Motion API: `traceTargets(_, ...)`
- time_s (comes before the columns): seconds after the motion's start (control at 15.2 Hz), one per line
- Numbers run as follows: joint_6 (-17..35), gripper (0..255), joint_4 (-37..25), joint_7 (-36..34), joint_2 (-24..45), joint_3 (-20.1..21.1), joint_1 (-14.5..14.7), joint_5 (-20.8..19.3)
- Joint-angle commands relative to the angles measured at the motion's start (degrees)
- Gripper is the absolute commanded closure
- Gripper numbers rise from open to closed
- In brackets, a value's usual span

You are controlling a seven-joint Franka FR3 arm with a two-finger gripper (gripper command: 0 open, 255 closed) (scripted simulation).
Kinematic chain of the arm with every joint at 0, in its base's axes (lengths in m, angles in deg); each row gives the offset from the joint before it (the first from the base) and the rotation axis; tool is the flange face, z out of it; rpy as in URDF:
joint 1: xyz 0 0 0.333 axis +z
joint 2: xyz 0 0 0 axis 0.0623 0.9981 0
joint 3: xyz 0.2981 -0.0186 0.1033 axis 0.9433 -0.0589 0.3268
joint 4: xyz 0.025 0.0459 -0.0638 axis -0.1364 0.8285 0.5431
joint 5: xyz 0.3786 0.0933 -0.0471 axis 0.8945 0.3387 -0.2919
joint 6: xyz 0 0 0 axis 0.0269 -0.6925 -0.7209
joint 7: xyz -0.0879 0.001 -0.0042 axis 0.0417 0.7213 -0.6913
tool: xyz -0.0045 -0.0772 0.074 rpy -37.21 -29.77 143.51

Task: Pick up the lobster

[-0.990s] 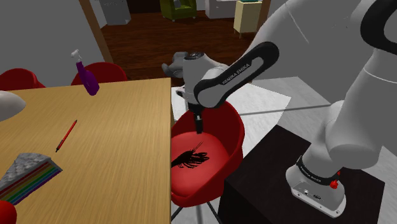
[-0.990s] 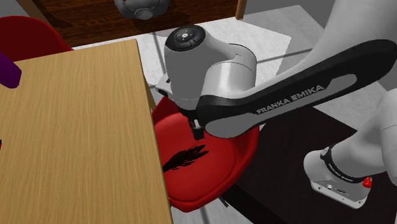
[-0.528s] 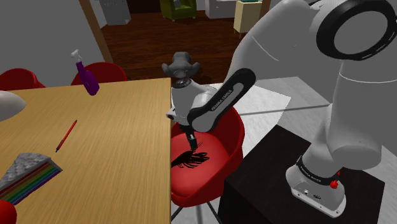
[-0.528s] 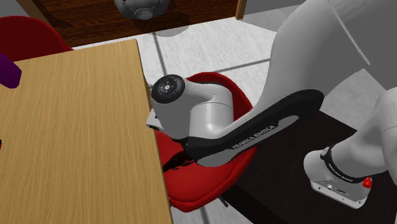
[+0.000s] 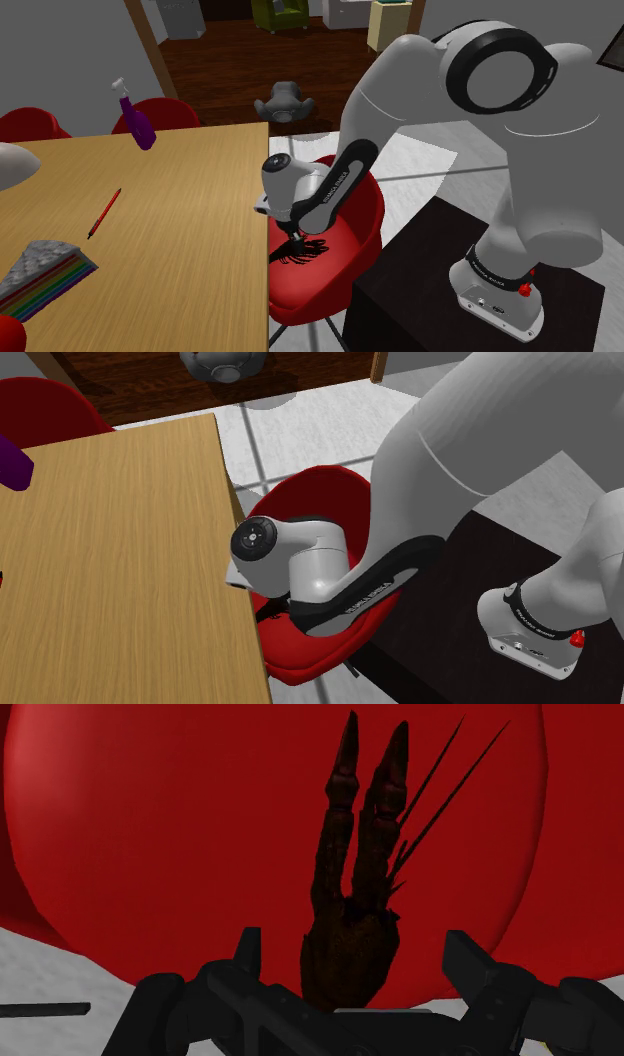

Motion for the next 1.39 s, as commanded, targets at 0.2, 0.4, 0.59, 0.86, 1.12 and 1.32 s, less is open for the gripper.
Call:
traceTargets(0.2,2.6,0,-0.8,-0.9,3.4,-0.9,0.7,-1.2)
traceTargets(0.4,2.5,255,-1.1,-0.3,3.6,-1.0,0.3,-1.1)
traceTargets(0.59,2.1,255,0.0,0.0,2.2,-0.8,0.0,-0.9)
traceTargets(0.86,1.6,255,-0.3,0.8,1.9,-0.7,-0.6,-0.6)
traceTargets(1.12,1.0,255,-0.2,-0.2,1.2,-0.4,0.4,-0.4)
traceTargets(1.32,-0.7,255,0.1,0.4,-0.9,0.1,0.0,0.4)
